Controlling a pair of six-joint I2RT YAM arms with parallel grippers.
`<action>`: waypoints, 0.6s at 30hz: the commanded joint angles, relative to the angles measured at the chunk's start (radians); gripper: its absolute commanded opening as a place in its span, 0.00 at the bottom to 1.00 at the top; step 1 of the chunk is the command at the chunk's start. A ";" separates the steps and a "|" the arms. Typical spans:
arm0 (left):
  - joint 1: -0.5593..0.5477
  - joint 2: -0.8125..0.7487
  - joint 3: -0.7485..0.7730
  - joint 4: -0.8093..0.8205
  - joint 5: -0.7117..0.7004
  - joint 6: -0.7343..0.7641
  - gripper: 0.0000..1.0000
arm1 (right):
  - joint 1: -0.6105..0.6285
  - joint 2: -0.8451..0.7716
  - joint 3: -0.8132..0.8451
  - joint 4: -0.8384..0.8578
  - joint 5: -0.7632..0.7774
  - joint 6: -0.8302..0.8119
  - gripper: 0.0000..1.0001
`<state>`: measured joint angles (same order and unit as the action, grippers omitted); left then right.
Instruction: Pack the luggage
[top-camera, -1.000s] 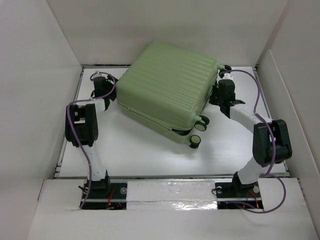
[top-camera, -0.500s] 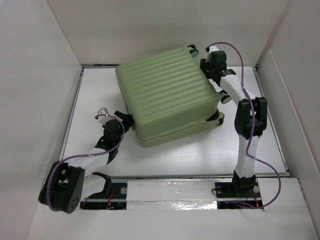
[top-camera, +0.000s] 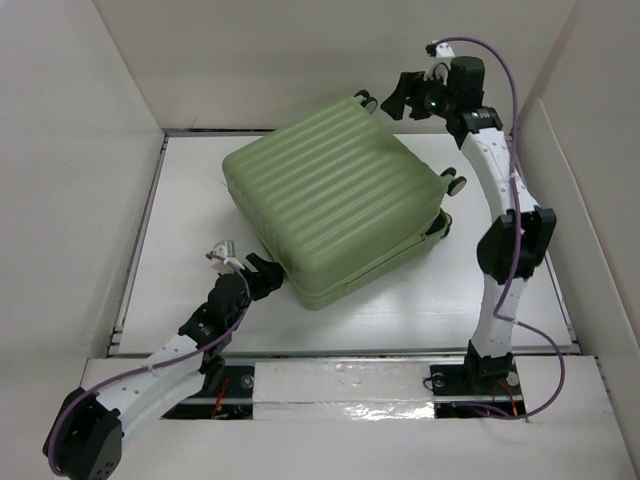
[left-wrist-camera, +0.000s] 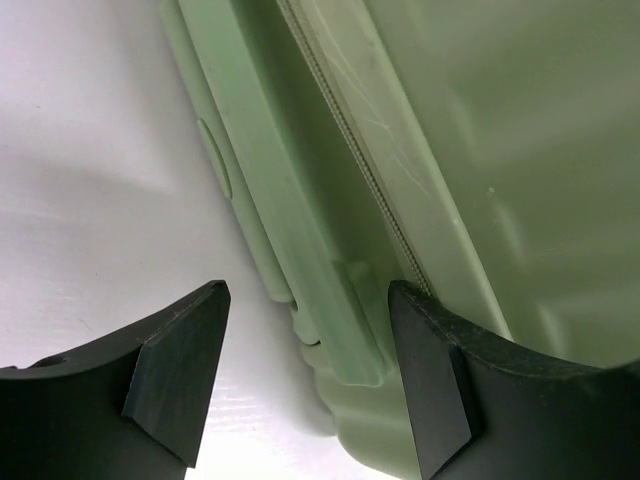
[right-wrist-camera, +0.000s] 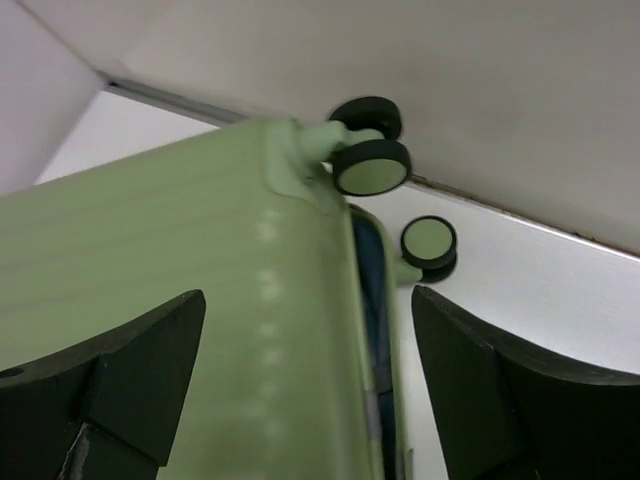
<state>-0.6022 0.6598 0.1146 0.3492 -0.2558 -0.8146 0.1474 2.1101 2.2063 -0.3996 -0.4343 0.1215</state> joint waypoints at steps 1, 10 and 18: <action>-0.019 0.046 0.077 0.066 0.093 0.038 0.62 | -0.037 -0.210 -0.156 0.118 -0.133 0.041 0.88; -0.028 0.208 0.099 0.252 0.136 0.051 0.53 | 0.185 -1.143 -1.152 0.513 0.037 0.058 0.09; -0.048 0.386 0.154 0.392 0.204 0.023 0.50 | 0.529 -1.490 -1.687 0.404 0.299 0.095 0.03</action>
<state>-0.6159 0.9813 0.1936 0.5888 -0.1467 -0.7761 0.5976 0.6346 0.6323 0.0574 -0.3004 0.1883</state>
